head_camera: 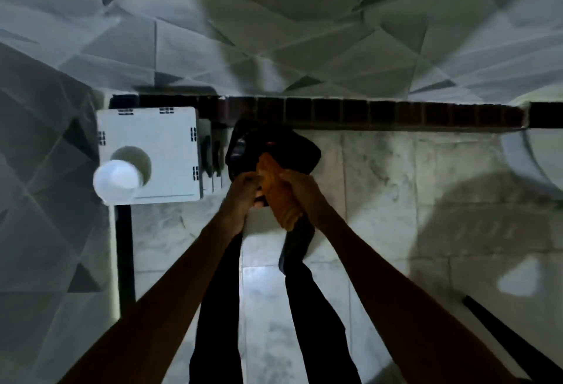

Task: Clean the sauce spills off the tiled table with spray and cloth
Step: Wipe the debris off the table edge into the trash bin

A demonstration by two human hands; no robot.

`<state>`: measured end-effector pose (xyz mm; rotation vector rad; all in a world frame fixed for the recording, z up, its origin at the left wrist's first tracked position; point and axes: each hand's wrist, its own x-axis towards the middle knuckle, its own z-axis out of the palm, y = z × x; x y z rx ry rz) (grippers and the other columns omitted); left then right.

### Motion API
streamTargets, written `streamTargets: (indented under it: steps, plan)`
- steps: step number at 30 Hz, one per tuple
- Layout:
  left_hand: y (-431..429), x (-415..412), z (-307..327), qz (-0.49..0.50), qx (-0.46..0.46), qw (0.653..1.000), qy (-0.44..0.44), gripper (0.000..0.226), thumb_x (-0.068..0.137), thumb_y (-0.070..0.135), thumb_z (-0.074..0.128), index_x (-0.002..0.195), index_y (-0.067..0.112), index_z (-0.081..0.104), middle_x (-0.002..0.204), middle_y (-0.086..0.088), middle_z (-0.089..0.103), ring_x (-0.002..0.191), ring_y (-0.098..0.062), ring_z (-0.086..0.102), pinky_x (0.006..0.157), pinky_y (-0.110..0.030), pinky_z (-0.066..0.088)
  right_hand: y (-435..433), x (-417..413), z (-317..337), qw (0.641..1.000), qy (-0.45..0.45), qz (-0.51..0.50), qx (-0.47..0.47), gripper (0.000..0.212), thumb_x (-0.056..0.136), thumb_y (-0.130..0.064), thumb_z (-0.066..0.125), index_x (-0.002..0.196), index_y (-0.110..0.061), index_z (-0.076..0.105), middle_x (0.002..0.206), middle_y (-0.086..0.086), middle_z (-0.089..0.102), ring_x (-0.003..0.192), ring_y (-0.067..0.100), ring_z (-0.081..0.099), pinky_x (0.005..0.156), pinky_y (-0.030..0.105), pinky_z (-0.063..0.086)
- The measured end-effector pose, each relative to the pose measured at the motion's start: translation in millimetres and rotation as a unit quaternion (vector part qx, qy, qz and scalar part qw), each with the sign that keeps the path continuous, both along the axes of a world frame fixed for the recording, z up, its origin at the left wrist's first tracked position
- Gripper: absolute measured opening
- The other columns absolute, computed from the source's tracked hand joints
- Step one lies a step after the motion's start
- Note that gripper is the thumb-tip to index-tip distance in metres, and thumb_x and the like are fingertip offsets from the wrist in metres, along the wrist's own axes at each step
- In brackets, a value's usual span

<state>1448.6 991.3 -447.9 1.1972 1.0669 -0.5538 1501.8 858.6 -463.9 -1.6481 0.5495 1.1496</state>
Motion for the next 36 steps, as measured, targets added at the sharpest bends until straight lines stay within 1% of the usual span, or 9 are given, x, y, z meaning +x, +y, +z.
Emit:
streamTargets:
  steps: [5, 11, 16, 19, 22, 25, 28, 32, 36]
  plan:
    - [29, 27, -131, -0.007, -0.028, 0.999, 0.039, 0.031, 0.095, 0.046, 0.058, 0.117, 0.024, 0.061, 0.111, 0.003, 0.067, 0.097, -0.014, 0.066, 0.075, -0.03, 0.054, 29, 17, -127, 0.986, 0.101, -0.135, 0.009, 0.046, 0.106, -0.033, 0.046, 0.136, 0.0, 0.055, 0.132, 0.019, 0.061, 0.121, 0.036, 0.059, 0.104, 0.042, 0.048]
    - [41, 45, -217, -0.024, -0.04, 0.997, 0.065, 0.033, 0.093, 0.037, 0.065, 0.12, 0.02, 0.063, 0.115, 0.0, 0.067, 0.112, -0.022, 0.062, 0.089, -0.034, 0.052, 41, 18, -211, 0.989, 0.145, -0.031, 0.024, 0.044, 0.104, -0.036, 0.04, 0.064, -0.023, 0.051, 0.054, -0.002, 0.042, 0.045, 0.011, 0.041, 0.045, 0.02, 0.034]
    - [53, 55, -249, 0.03, -0.065, 0.992, 0.106, 0.058, 0.094, 0.028, 0.064, 0.145, 0.01, 0.044, 0.14, -0.012, 0.055, 0.124, -0.031, 0.055, 0.101, -0.036, 0.046, 31, 8, -248, 0.987, 0.138, -0.08, -0.022, 0.044, 0.072, -0.03, 0.08, 0.104, -0.012, 0.056, 0.087, 0.007, 0.06, 0.075, 0.025, 0.061, 0.06, 0.027, 0.05]
    - [59, 62, -255, 0.022, -0.078, 0.991, 0.104, 0.048, 0.097, 0.026, 0.059, 0.14, 0.007, 0.048, 0.137, -0.014, 0.057, 0.122, -0.031, 0.057, 0.096, -0.034, 0.046, 36, 15, -234, 0.98, 0.172, -0.101, 0.023, 0.042, 0.094, -0.027, 0.064, 0.129, -0.003, 0.056, 0.101, 0.01, 0.069, 0.082, 0.02, 0.071, 0.064, 0.028, 0.057]
    - [63, 65, -254, -0.127, 0.065, 0.989, 0.046, 0.034, 0.102, 0.028, 0.051, 0.126, 0.006, 0.059, 0.125, -0.014, 0.062, 0.11, -0.025, 0.058, 0.098, -0.033, 0.044, 37, 24, -235, 0.974, 0.182, -0.129, 0.037, 0.027, 0.1, -0.018, 0.055, 0.118, 0.002, 0.058, 0.086, 0.008, 0.074, 0.069, 0.015, 0.073, 0.059, 0.023, 0.056]
    - [68, 59, -253, -0.294, 0.35, 0.887, -0.066, 0.015, 0.099, 0.019, 0.051, 0.103, 0.01, 0.062, 0.109, -0.012, 0.061, 0.097, -0.018, 0.055, 0.095, -0.038, 0.048, 41, 34, -225, 0.978, 0.146, -0.146, -0.031, 0.044, 0.09, -0.016, 0.072, 0.129, -0.003, 0.057, 0.118, 0.012, 0.069, 0.103, 0.032, 0.068, 0.084, 0.039, 0.057]
    - [79, 54, -260, -0.32, 0.495, 0.802, -0.099, 0.035, 0.09, 0.019, 0.062, 0.122, 0.009, 0.053, 0.129, -0.016, 0.052, 0.121, -0.033, 0.05, 0.103, -0.046, 0.045, 39, 45, -216, 0.984, 0.104, -0.11, -0.099, 0.065, 0.09, -0.022, 0.073, 0.144, -0.004, 0.041, 0.125, 0.012, 0.055, 0.109, 0.035, 0.06, 0.067, 0.035, 0.056]
    - [99, 56, -290, -0.261, 0.371, 0.891, -0.023, 0.069, 0.086, 0.037, 0.072, 0.14, 0.008, 0.039, 0.137, -0.021, 0.05, 0.125, -0.038, 0.051, 0.1, -0.048, 0.048, 29, 53, -229, 0.99, 0.037, 0.005, -0.137, 0.062, 0.086, -0.038, 0.076, 0.131, -0.004, 0.05, 0.115, 0.012, 0.061, 0.089, 0.027, 0.062, 0.061, 0.028, 0.053]
    - [115, 64, -302, -0.262, 0.236, 0.935, 0.033, 0.039, 0.097, 0.025, 0.059, 0.129, 0.003, 0.054, 0.128, -0.023, 0.059, 0.122, -0.039, 0.054, 0.106, -0.046, 0.043, 20, 45, -234, 0.978, -0.053, 0.113, -0.167, 0.043, 0.091, -0.055, 0.063, 0.086, -0.013, 0.053, 0.071, -0.001, 0.05, 0.067, 0.017, 0.053, 0.062, 0.031, 0.043]
